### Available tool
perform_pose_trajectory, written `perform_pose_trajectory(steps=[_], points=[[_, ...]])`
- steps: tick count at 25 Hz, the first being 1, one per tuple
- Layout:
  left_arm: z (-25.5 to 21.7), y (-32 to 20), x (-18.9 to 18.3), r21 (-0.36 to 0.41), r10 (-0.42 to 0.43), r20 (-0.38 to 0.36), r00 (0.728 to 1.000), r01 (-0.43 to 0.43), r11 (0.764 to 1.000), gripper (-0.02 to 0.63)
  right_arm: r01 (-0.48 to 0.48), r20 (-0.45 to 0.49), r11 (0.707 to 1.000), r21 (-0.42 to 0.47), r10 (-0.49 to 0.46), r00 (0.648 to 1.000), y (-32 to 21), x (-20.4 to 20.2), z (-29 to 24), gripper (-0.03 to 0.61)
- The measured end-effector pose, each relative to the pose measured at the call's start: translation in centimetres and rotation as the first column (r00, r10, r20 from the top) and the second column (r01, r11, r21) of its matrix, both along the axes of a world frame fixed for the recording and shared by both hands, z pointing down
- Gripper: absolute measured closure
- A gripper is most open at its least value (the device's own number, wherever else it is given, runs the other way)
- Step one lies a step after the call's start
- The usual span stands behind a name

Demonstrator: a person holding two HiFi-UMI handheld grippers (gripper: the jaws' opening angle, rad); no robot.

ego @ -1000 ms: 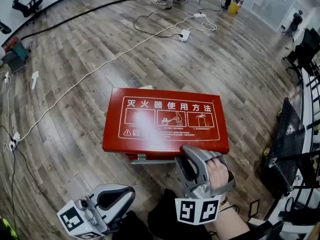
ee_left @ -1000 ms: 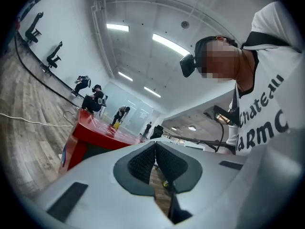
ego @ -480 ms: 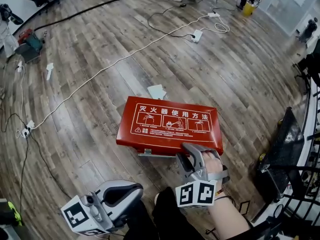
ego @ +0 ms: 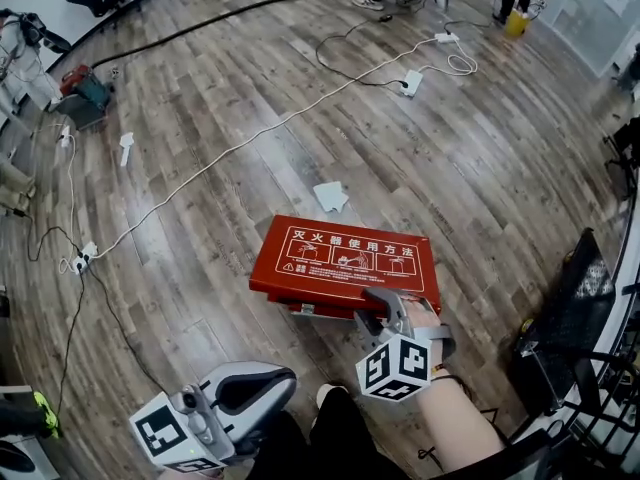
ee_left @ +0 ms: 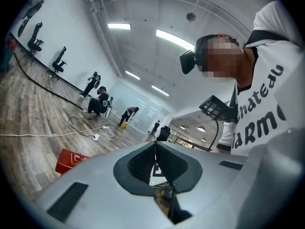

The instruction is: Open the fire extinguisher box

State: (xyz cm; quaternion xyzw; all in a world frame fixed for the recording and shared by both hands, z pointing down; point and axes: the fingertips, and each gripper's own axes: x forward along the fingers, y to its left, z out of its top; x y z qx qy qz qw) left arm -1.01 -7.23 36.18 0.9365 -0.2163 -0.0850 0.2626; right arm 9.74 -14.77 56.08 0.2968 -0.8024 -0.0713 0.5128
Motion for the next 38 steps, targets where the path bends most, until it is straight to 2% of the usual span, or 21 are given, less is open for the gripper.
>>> perform_pose_trajectory(steps=[4, 8, 11, 14, 19, 26, 38], points=[[-2.4, -1.4, 0.5, 0.037, 0.001, 0.003, 1.000, -0.001, 0.999, 0.603, 0.001, 0.018, 1.000, -0.027, 0.000, 1.000, -0.9, 0.0, -1.4, 0.433], [-2.5, -2.7, 0.7, 0.065, -0.008, 0.014, 1.000, 0.007, 0.998, 0.603, -0.005, 0.046, 0.998, -0.068, 0.009, 0.999, -2.0, 0.4, -2.4, 0.433], [-3.0, -4.0, 1.1, 0.068, 0.018, 0.016, 1.000, -0.019, 0.997, 0.603, 0.001, 0.071, 0.992, -0.124, 0.008, 0.997, -2.8, 0.5, -3.0, 0.433], [-3.0, -4.7, 1.7, 0.095, 0.064, 0.056, 0.996, -0.070, 0.993, 0.603, 0.009, 0.087, 0.985, -0.170, 0.006, 0.996, -2.9, 0.5, -3.3, 0.433], [-3.7, -7.7, 1.7, 0.098, 0.117, 0.041, 0.992, -0.121, 0.988, 0.603, -0.018, 0.098, 0.975, -0.220, 0.041, 0.994, -4.2, 1.0, -4.2, 0.433], [-3.9, -12.7, 0.6, 0.121, 0.112, 0.052, 0.992, -0.118, 0.986, 0.603, -0.037, 0.101, 0.958, -0.284, 0.068, 0.993, -6.0, 1.2, -5.1, 0.432], [-4.2, -16.1, -0.5, 0.105, 0.139, 0.057, 0.989, -0.145, 0.984, 0.603, -0.034, 0.131, 0.923, -0.382, 0.091, 0.987, -8.5, 1.9, -6.1, 0.433]])
